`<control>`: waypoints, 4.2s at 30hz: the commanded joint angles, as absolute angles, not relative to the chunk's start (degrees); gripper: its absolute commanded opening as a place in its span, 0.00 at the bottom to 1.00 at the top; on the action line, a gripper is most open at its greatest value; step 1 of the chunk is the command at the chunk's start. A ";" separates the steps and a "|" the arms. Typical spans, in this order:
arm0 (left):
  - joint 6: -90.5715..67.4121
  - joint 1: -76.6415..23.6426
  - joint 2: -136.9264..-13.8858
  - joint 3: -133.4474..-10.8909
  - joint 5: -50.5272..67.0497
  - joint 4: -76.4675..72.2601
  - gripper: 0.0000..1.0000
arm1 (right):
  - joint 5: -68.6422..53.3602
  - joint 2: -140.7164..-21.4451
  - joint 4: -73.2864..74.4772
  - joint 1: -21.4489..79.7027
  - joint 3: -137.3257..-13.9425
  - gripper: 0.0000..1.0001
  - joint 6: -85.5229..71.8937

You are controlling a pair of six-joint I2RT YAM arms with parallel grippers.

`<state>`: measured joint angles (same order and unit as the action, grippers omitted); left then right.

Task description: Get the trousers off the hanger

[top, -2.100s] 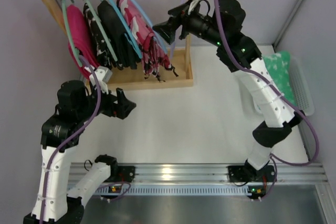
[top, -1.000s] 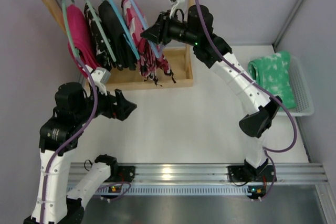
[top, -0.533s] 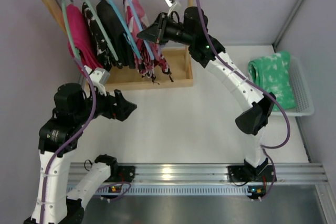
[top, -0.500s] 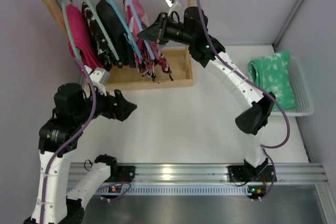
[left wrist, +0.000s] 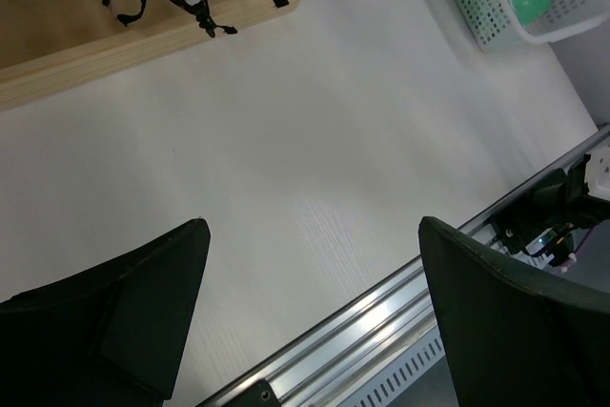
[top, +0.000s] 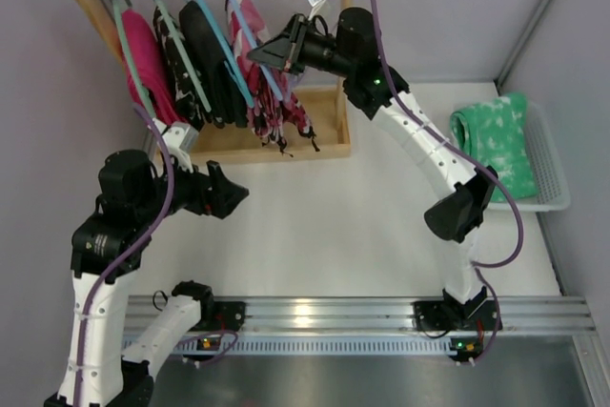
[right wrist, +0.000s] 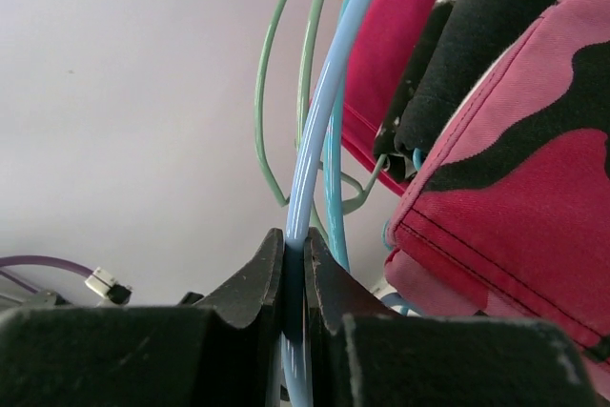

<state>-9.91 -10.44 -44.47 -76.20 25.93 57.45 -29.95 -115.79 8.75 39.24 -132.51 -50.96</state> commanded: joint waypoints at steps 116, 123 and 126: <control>-62.41 -17.66 -90.88 -117.68 21.44 -10.28 0.00 | -31.46 -99.23 -10.73 33.66 -118.39 0.99 -41.93; -59.68 -18.19 -90.18 -119.45 20.83 -10.28 0.00 | -31.64 -97.74 -10.37 33.05 -117.07 0.99 -40.70; -59.86 -18.19 -88.25 -116.90 21.35 -10.20 0.00 | -31.64 -96.51 -9.85 32.70 -116.63 0.99 -39.65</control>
<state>-64.20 -18.02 -93.91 -113.78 20.58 7.88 -31.53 -100.99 -7.29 33.78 -116.53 -42.09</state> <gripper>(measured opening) 0.168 0.993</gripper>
